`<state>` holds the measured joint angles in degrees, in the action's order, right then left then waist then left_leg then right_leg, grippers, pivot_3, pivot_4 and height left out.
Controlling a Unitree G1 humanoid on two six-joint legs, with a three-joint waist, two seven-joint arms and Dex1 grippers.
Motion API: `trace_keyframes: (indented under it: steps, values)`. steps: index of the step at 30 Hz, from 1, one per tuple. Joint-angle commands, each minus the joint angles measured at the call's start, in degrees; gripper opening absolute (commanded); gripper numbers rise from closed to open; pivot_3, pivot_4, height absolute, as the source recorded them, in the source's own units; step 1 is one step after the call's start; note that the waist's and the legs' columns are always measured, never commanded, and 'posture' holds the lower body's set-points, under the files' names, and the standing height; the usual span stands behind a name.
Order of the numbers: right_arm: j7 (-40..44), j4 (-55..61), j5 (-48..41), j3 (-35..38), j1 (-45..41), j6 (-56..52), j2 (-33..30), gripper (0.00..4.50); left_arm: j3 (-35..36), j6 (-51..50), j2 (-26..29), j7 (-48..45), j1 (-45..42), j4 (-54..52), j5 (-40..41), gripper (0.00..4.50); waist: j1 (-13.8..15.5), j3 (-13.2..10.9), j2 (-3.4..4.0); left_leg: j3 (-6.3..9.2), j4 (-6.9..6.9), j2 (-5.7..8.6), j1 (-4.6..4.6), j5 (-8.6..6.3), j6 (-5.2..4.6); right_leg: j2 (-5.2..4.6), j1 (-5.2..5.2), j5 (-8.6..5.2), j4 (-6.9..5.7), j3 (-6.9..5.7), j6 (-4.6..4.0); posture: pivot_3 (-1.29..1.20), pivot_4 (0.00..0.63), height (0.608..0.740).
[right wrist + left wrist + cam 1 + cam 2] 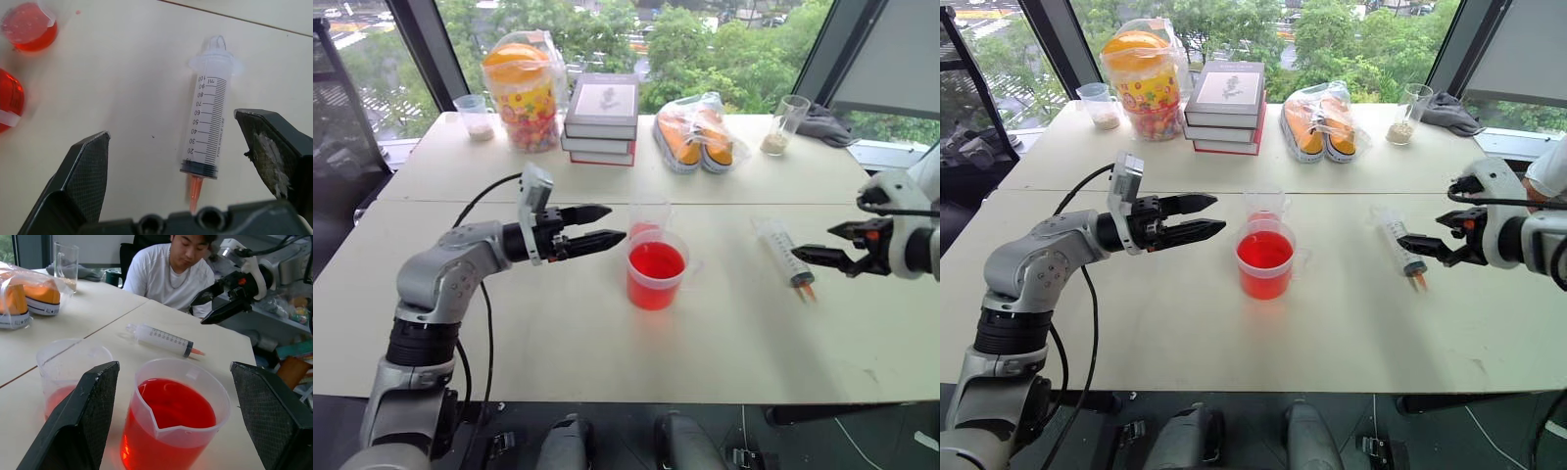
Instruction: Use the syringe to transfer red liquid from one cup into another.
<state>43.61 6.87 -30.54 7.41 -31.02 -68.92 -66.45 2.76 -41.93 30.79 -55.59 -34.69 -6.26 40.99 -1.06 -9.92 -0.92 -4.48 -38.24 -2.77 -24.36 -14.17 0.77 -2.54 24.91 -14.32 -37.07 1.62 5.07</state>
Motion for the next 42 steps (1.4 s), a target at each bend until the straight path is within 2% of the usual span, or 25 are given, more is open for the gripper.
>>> trace_keyframes:
  steps: [1, 5, 9, 13, 16, 20, 21, 23, 27, 28, 35, 38, 42]
  values:
    - [2.27, -6.97, 3.88, -7.45, -7.4, 0.5, -0.42, 4.47, -0.16, 1.56, -0.39, -0.48, -1.25, -0.47, -0.44, 3.75, 0.08, 0.0, 0.0, 0.01, 0.0, 0.0, -0.01, 0.0, 0.0, 0.0, 0.0, -0.01, 0.01, 0.0, -0.01, 0.0, 0.15, 0.74]
    - [7.37, -23.78, 11.84, -20.03, -19.4, 5.19, 3.85, 4.47, -0.19, 2.02, -1.07, -0.35, -1.57, -0.2, -0.79, 3.75, 0.11, 0.0, 0.0, -0.04, 0.02, 0.01, -0.04, 0.0, 0.0, 0.0, 0.04, 0.0, 0.05, 0.0, 0.0, 0.0, 0.15, 0.74]
    - [11.43, -43.84, 22.47, -29.42, -29.39, 15.45, 10.38, 4.47, -0.19, 2.24, -1.25, 0.26, -0.79, -1.18, -1.0, 3.75, -0.04, 0.0, 0.01, -0.07, 0.05, 0.01, -0.06, 0.0, 0.0, 0.01, 0.07, 0.07, 0.04, 0.0, 0.13, 0.0, 0.15, 0.74]
    - [12.03, -59.66, 28.79, -31.63, -35.29, 23.77, 16.29, 4.47, 0.16, 1.8, -1.08, 1.44, 0.81, -3.19, -0.54, 3.75, -0.01, -0.01, 0.02, -0.07, 0.09, 0.0, -0.1, 0.0, 0.0, 0.02, 0.14, 0.1, -0.02, -0.01, 0.19, 0.0, 0.15, 0.74]
    - [9.68, -68.9, 31.71, -30.41, -37.9, 28.47, 20.13, 4.47, 0.25, 1.72, -0.75, 2.58, 2.0, -4.48, -0.81, 3.75, 0.03, -0.01, 0.02, -0.08, 0.1, 0.0, -0.13, 0.0, 0.0, 0.01, 0.16, 0.1, -0.02, -0.01, 0.19, 0.0, 0.15, 0.74]
    - [8.84, -75.52, 33.72, -28.29, -39.84, 31.38, 23.23, 4.47, 0.7, 1.63, -0.36, 3.51, 2.88, -5.66, -0.36, 3.75, 0.1, -0.01, 0.02, -0.09, 0.1, 0.0, -0.12, 0.0, 0.0, -0.01, 0.15, 0.11, -0.03, -0.01, 0.19, 0.0, 0.15, 0.74]
    - [8.66, -76.45, 34.24, -27.98, -40.12, 31.91, 23.83, 4.24, 0.77, 1.71, -0.25, 3.73, 3.07, -5.87, -0.37, 3.75, 0.08, -0.01, 0.02, -0.1, 0.09, 0.01, -0.12, 0.0, 0.0, -0.01, 0.15, 0.11, -0.04, -0.01, 0.2, 0.0, 0.15, 0.74]
    - [8.75, -77.66, 35.03, -27.31, -40.61, 32.75, 24.81, 3.7, 0.85, 1.68, -0.1, 4.13, 3.26, -6.27, -0.3, 3.75, -0.01, -0.01, 0.02, -0.11, 0.09, 0.01, -0.1, 0.0, 0.0, -0.02, 0.13, 0.11, -0.05, -0.01, 0.19, 0.0, 0.15, 0.74]
    - [8.96, -78.98, 36.54, -26.08, -41.57, 33.42, 25.89, 1.62, 0.87, 1.57, 0.04, 4.65, 3.4, -6.87, -0.05, 3.75, -0.14, 0.0, 0.03, -0.09, 0.09, 0.0, -0.07, 0.0, 0.0, 0.0, 0.13, 0.11, -0.09, -0.01, 0.19, 0.0, 0.15, 0.74]
    - [8.98, -79.06, 36.88, -25.75, -41.75, 33.45, 26.11, 1.37, 0.83, 1.59, 0.05, 4.73, 3.4, -6.96, -0.04, 3.75, -0.17, 0.0, 0.03, -0.1, 0.09, 0.0, -0.06, 0.0, 0.0, 0.0, 0.13, 0.11, -0.1, -0.01, 0.19, 0.0, 0.15, 0.74]
    - [6.2, -76.41, 37.11, -21.32, -43.54, 34.73, 24.73, 1.35, 0.87, 1.39, 0.39, 4.72, 2.34, -6.62, 0.12, 3.75, -0.11, -0.01, 0.04, -0.11, 0.09, 0.0, -0.06, 0.01, 0.01, -0.01, 0.13, 0.12, -0.12, -0.01, 0.19, 0.0, 0.15, 0.74]
    - [10.52, -62.71, 29.85, -12.74, -42.84, 38.08, 22.14, 1.35, 1.59, 1.27, 1.07, 4.85, 0.81, -5.65, 0.07, 3.75, -0.07, -0.14, 0.26, -0.11, 0.09, 0.0, -0.09, 0.01, 0.01, 0.0, 0.16, 0.12, -0.12, -0.01, 0.19, 0.0, 0.15, 0.74]
    - [11.15, -36.68, 18.5, -1.03, -34.07, 37.83, 23.46, 1.35, 2.39, 0.61, 1.78, 4.08, -1.04, -4.13, 0.93, 3.75, 0.08, -0.17, 0.34, -0.05, 0.16, -0.04, -0.13, 0.0, 0.01, 0.08, 0.24, 0.12, -0.15, -0.02, 0.2, 0.0, 0.15, 0.74]
